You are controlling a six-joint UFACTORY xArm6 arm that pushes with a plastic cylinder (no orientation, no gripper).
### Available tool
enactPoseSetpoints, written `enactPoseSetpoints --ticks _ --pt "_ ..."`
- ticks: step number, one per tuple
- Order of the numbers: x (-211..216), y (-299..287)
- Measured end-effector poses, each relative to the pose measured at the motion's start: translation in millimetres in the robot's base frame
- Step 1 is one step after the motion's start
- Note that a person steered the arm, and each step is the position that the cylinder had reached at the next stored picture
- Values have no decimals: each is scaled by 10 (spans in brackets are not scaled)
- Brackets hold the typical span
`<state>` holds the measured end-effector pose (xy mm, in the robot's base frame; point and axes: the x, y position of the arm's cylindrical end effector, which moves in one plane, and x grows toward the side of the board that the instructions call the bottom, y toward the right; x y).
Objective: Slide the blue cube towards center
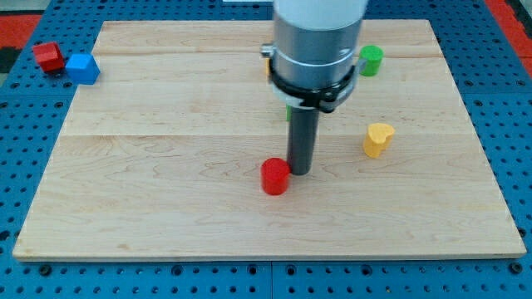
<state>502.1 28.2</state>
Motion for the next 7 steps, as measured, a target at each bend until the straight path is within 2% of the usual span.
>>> enactPoseSetpoints --ticks 2,3,7 --pt "13 86" --pt "-191 154" --pt "-720 -1440"
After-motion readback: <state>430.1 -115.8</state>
